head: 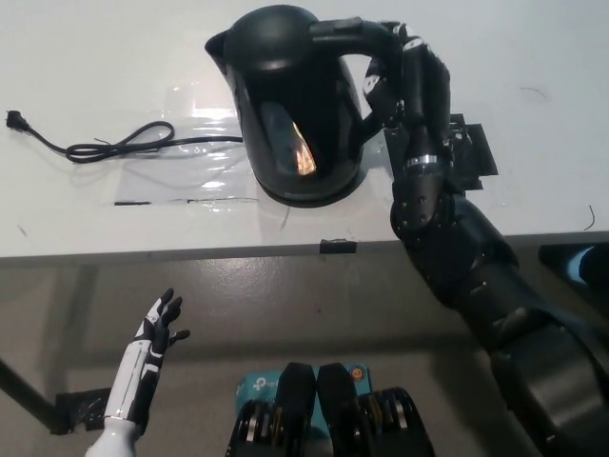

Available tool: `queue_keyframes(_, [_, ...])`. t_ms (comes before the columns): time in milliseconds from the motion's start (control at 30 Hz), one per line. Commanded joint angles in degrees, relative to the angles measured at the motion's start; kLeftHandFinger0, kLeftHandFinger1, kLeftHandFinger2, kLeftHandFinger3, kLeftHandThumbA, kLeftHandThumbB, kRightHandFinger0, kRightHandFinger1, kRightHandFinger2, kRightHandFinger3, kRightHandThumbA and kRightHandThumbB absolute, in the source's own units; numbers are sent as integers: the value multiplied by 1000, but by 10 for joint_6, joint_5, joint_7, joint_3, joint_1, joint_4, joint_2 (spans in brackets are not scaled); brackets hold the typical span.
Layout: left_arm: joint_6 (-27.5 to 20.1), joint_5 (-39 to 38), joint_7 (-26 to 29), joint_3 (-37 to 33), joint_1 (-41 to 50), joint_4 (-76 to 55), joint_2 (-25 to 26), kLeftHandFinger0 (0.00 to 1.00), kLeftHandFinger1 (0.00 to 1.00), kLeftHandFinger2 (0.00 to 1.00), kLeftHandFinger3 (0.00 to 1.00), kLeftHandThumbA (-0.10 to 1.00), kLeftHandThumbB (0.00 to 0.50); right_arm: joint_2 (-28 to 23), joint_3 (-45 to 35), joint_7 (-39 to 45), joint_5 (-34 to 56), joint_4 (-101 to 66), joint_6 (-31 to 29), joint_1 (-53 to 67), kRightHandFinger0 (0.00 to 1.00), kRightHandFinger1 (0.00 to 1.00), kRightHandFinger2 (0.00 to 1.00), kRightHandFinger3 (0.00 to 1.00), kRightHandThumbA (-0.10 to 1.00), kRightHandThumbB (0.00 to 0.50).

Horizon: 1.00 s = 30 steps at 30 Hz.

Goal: Use the right hand to grab the handle of the kettle from the base and place it on the right side

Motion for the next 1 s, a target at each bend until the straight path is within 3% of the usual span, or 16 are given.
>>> queue_keyframes(0, [-20,-8,-6,-3,-4,-14,3,846,975,993,1000,1000,500,-2,-11,-35,18,-34,-52,-49,0,239,556,594,-100,97])
queue_keyframes(133, [-15,-9,-7,-3,-3,-16,2,839,967,983,1000,1000,500,4,-47,-8,69,-68,-52,-44,0,175,519,547,-100,102])
queue_keyframes(200, [-17,-12,-8,-3,-3,-15,1,834,957,969,1000,1000,498,6,-60,-11,80,-87,-52,-43,0,189,552,629,-100,68])
queue_keyframes(233, [-18,-11,-7,-2,-3,-15,0,831,949,961,1000,1000,499,6,-66,-21,82,-98,-52,-44,34,254,589,706,-100,63])
queue_keyframes(267, [-18,-12,-8,-2,-3,-15,-1,830,948,959,1000,1000,500,7,-75,-21,87,-101,-52,-47,17,209,528,611,-100,62])
queue_keyframes(300, [-17,-15,-9,-2,-3,-15,-2,829,946,956,999,1000,500,8,-84,-19,91,-106,-52,-50,1,104,391,417,-100,66])
queue_keyframes(333, [-15,-13,-9,-2,-3,-17,-1,828,944,954,997,999,500,8,-97,-16,102,-116,-52,-55,0,4,310,286,-100,59])
queue_keyframes(367, [-16,-13,-9,-2,-4,-16,-1,822,939,949,991,997,496,5,-102,-24,101,-126,-52,-60,0,0,298,252,-100,74])
queue_keyframes(400, [-15,-13,-9,-3,-5,-16,-1,822,939,948,989,996,497,3,-109,-26,101,-130,-52,-63,73,0,298,271,-100,81])
queue_keyframes(433, [-13,-19,-12,-2,-5,-16,-1,824,936,943,981,980,499,0,-122,-20,107,-138,-52,-67,107,11,377,355,-93,59])
queue_keyframes(467, [-13,-20,-13,-2,-5,-15,-1,820,931,937,976,977,496,-3,-127,-14,112,-147,-52,-67,21,10,402,408,-88,37])
queue_keyframes(600, [-5,-15,-13,-3,-2,-19,1,814,925,925,966,979,498,-16,-154,6,140,-185,-52,-65,0,115,566,697,-100,0])
queue_keyframes(700, [-3,-8,-9,-2,-1,-20,0,791,905,900,946,965,500,-30,-163,7,141,-195,-52,-65,0,110,549,710,-82,0])
queue_keyframes(733, [-4,-6,-8,-3,0,-20,0,776,895,892,936,960,500,-35,-167,3,136,-193,-52,-67,0,92,519,687,-48,0])
queue_keyframes(833, [0,-4,-7,-2,3,-22,0,767,885,880,918,958,500,-48,-171,-4,132,-191,-52,-65,0,8,445,616,-100,0])
queue_keyframes(967, [-5,-9,-8,-1,6,-19,0,762,878,877,914,956,500,-71,-164,-9,126,-178,-52,-46,0,25,468,625,-100,8])
